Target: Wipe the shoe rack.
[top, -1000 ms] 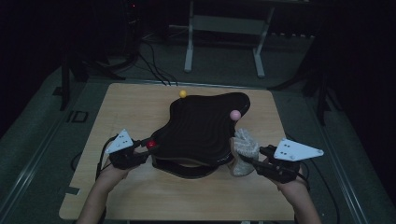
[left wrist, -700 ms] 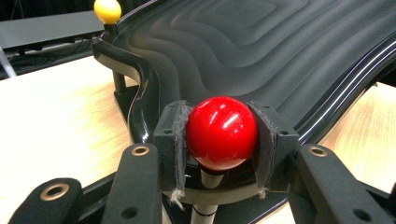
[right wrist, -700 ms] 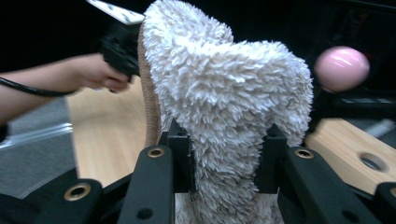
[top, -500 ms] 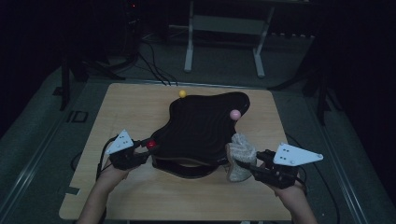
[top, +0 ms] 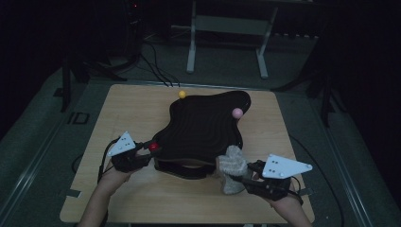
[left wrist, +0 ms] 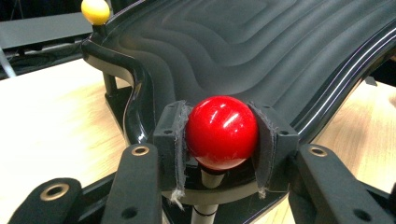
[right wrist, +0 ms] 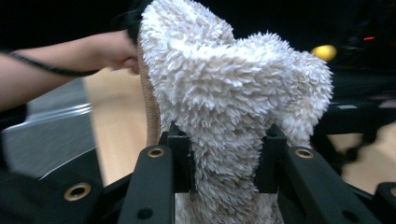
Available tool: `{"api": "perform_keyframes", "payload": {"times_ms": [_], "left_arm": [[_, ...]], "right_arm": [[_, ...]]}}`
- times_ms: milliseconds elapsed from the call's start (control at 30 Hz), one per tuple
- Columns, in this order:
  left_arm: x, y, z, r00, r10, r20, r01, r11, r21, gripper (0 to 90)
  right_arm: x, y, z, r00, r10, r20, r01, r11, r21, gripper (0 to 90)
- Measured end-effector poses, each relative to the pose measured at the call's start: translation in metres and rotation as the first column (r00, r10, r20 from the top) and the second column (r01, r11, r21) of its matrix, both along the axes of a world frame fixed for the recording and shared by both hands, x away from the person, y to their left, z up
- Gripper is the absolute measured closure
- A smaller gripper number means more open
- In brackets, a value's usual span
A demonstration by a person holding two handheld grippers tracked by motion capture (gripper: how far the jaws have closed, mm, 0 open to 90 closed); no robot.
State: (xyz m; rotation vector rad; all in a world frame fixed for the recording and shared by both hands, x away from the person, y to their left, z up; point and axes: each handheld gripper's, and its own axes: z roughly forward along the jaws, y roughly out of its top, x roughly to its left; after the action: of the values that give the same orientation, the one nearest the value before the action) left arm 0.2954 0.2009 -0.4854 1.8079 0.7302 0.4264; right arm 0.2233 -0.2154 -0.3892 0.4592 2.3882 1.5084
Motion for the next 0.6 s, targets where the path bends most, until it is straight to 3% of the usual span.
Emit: {"api": "perform_keyframes", "payload": {"times_ms": [67, 100, 133, 200, 300, 333, 467, 600], "left_arm": [[0.0, 0.0, 0.0, 1.0, 0.001, 0.0, -0.001, 1.0, 0.001, 58.9], [0.0, 0.0, 0.0, 1.0, 0.001, -0.001, -0.001, 1.0, -0.003, 58.9], [0.0, 0.0, -0.001, 1.0, 0.0, -0.002, 0.0, 1.0, -0.008, 58.9], [0.0, 0.0, 0.0, 1.0, 0.002, -0.002, -0.002, 1.0, -0.006, 58.9], [-0.001, -0.001, -0.001, 1.0, -0.002, -0.002, 0.001, 0.9999, -0.011, 58.9], [-0.002, -0.001, -0.001, 1.0, -0.005, -0.001, 0.005, 1.0, -0.007, 58.9], [-0.002, -0.006, -0.001, 0.9998, -0.019, -0.001, 0.019, 0.9998, -0.01, 59.0], [-0.003, -0.011, -0.001, 0.9995, -0.03, -0.005, 0.03, 0.9994, -0.019, 59.1]], "right_arm": [[-0.006, 0.007, -0.002, 0.9957, 0.089, -0.027, -0.089, 0.996, 0.002, 66.5], [-0.009, 0.01, -0.003, 0.9876, 0.148, -0.054, -0.146, 0.989, 0.034, 66.4], [-0.013, 0.013, -0.002, 0.983, 0.177, -0.051, -0.174, 0.984, 0.042, 66.1], [-0.017, 0.017, 0.001, 0.9898, 0.142, 0.008, -0.142, 0.99, -0.002, 65.3], [-0.008, 0.008, 0.003, 0.9993, 0.023, 0.028, -0.024, 1.0, 0.004, 65.2], [-0.004, 0.002, 0.004, 0.999, -0.03, 0.033, 0.03, 1.0, 0.005, 65.2], [0.005, -0.013, 0.005, 0.9924, -0.12, 0.024, 0.12, 0.993, 0.011, 65.4], [0.012, -0.019, -0.007, 0.9867, -0.163, 0.006, 0.163, 0.987, -0.015, 65.7]]}}
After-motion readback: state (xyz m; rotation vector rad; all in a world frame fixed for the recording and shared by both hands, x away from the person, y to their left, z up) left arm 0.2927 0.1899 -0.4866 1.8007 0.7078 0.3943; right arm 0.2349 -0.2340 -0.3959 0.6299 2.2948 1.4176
